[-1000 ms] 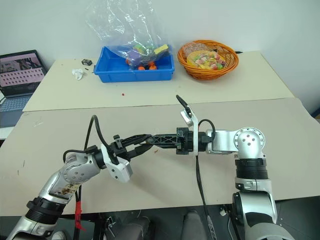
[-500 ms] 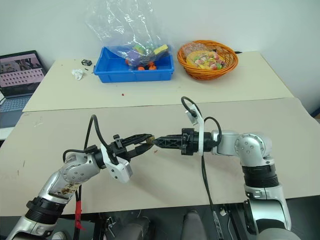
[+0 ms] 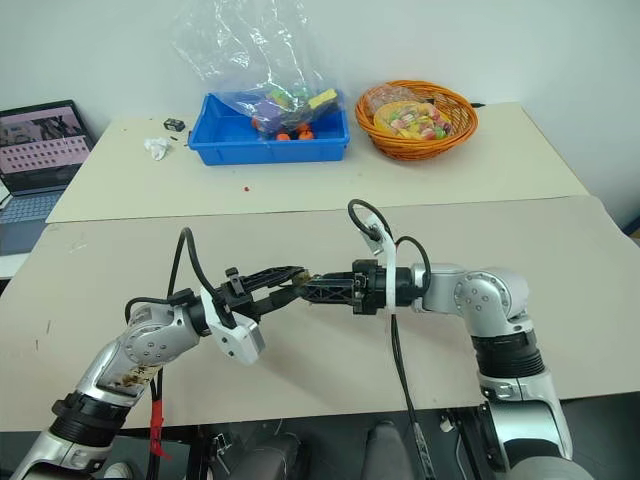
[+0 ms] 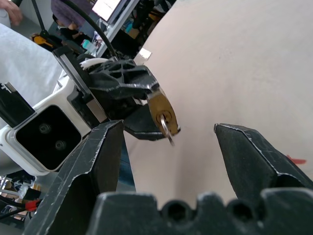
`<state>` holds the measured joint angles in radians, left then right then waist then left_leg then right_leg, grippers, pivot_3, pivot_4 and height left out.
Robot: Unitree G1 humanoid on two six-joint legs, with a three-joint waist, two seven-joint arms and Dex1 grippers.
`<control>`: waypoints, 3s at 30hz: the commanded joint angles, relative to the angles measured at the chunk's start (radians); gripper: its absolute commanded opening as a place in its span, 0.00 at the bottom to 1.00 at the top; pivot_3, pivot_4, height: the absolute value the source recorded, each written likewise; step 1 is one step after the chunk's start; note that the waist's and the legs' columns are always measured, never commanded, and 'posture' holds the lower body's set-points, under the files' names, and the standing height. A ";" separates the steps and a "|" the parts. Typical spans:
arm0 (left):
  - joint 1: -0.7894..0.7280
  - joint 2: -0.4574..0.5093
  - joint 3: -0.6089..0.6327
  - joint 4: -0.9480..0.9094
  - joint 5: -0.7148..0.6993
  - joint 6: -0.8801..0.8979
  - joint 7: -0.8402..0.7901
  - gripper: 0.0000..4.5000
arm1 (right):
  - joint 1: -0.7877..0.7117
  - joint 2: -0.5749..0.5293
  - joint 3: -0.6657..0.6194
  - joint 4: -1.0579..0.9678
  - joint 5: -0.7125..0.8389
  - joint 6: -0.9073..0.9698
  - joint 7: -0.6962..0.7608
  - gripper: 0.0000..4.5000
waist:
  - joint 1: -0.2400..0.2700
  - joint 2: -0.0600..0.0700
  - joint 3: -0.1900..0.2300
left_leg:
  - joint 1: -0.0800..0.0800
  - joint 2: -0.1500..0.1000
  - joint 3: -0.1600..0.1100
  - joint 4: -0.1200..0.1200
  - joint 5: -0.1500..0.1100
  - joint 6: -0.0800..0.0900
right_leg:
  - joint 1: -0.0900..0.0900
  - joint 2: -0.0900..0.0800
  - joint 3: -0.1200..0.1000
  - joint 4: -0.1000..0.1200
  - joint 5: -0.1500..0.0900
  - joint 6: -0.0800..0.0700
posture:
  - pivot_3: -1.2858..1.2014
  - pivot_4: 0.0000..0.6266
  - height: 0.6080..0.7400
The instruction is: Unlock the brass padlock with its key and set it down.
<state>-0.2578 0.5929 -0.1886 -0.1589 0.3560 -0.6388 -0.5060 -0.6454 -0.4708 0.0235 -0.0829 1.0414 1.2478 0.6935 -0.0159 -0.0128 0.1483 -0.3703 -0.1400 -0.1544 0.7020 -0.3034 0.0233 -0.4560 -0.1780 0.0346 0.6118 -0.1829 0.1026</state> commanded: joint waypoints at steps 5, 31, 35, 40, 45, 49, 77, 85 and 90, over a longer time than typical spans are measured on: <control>-0.004 0.007 0.006 -0.034 -0.018 -0.008 0.003 0.18 | -0.030 0.004 -0.039 -0.007 0.021 0.019 0.020 0.79 | 0.001 0.000 0.000 | 0.000 0.000 0.000 0.000 0.000 0.000 | 0.000 0.000 0.000 0.000 0.000 0.000 | 0.52 0.24 1.00; 0.003 0.006 0.004 -0.040 -0.023 -0.003 0.001 0.18 | -0.046 0.026 -0.062 -0.029 0.032 0.035 0.008 0.06 | 0.001 0.000 0.000 | 0.000 0.000 0.000 0.000 0.000 0.000 | 0.000 0.000 0.000 0.000 0.000 0.000 | 0.52 0.24 1.00; 0.004 0.006 0.004 -0.043 -0.024 -0.001 0.000 0.18 | -0.052 0.026 -0.068 -0.035 0.046 0.046 0.008 0.06 | 0.001 0.000 0.000 | 0.000 0.000 0.000 0.000 0.000 0.000 | 0.000 0.000 0.000 0.000 0.000 0.000 | 0.52 0.24 1.00; 0.006 0.005 0.003 -0.047 -0.025 0.002 0.001 0.18 | -0.052 0.030 -0.066 -0.040 0.032 0.047 0.004 0.49 | 0.001 0.000 0.000 | 0.000 0.000 0.000 0.000 0.000 0.000 | 0.000 0.000 0.000 0.000 0.000 0.000 | 0.52 0.24 1.00; 0.009 0.006 0.003 -0.051 -0.024 0.004 0.000 0.18 | -0.055 0.036 -0.072 -0.038 0.036 0.053 0.001 0.49 | 0.001 0.000 0.000 | 0.000 0.000 0.000 0.000 0.000 0.000 | 0.000 0.000 0.000 0.000 0.000 0.000 | 0.52 0.24 1.00; 0.010 0.006 0.003 -0.053 -0.021 0.004 0.001 0.18 | -0.051 0.036 -0.072 -0.036 0.035 0.056 0.003 0.49 | 0.001 0.000 0.000 | 0.000 0.000 0.000 0.000 0.000 0.000 | 0.000 0.000 0.000 0.000 0.000 0.000 | 0.52 0.24 1.00; 0.012 0.003 0.007 -0.058 -0.030 0.021 0.000 0.18 | -0.039 0.047 -0.077 -0.041 0.033 0.079 -0.012 0.04 | 0.001 0.000 0.000 | 0.000 0.000 0.000 0.000 0.000 0.000 | 0.000 0.000 0.000 0.000 0.000 0.000 | 0.52 0.24 1.00; 0.010 0.002 0.014 -0.063 -0.034 0.030 0.006 0.64 | -0.042 0.056 -0.089 -0.025 0.034 0.085 -0.026 0.04 | 0.000 0.000 0.000 | 0.000 0.000 0.000 0.000 0.000 0.000 | 0.000 0.000 0.000 0.000 0.000 0.000 | 0.52 0.24 1.00; 0.013 0.006 0.019 -0.069 -0.042 0.033 0.004 0.80 | -0.050 0.051 -0.093 0.020 -0.002 0.061 -0.023 0.04 | 0.001 0.000 0.000 | 0.000 0.000 0.000 0.000 0.000 0.000 | 0.000 0.000 0.000 0.000 0.000 0.000 | 0.52 0.24 1.00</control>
<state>-0.2469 0.5951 -0.1913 -0.1846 0.3243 -0.6033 -0.5140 -0.6757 -0.4181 -0.0357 -0.0698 1.0409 1.3274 0.6671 -0.0151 -0.0127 0.1483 -0.3703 -0.1400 -0.1544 0.7019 -0.3034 0.0233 -0.4559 -0.1778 0.0348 0.6119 -0.1827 0.1026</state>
